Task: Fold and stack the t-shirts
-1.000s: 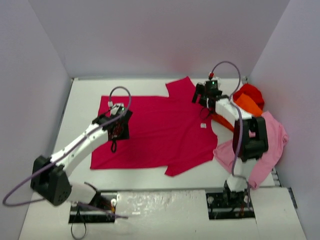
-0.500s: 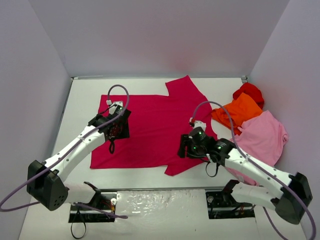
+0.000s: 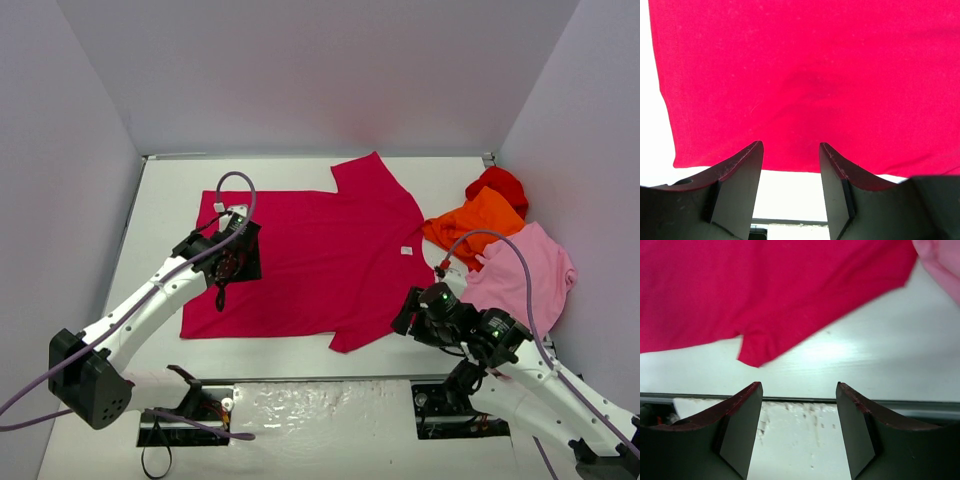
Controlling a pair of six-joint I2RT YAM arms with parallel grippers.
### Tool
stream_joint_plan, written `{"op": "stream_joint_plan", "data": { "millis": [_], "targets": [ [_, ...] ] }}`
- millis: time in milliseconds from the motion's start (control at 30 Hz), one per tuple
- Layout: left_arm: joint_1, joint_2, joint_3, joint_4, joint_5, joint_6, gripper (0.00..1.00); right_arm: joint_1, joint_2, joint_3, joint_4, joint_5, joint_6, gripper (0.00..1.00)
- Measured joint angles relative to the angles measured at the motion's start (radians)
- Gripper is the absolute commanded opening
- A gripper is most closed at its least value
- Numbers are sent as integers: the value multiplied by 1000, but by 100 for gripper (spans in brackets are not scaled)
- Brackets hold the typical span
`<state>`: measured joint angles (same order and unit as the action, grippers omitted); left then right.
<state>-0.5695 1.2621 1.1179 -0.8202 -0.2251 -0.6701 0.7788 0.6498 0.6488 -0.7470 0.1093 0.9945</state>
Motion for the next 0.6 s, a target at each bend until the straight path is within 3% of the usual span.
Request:
{"op": "stream_joint_plan", "data": {
  "millis": [267,600],
  "targets": [
    [-1,18,0,2,23,1,46,0,106,-20,-4,36,36,58],
    [-14,53,0,12,49,6,46,0,319,-44,235,20,42,56]
  ]
}}
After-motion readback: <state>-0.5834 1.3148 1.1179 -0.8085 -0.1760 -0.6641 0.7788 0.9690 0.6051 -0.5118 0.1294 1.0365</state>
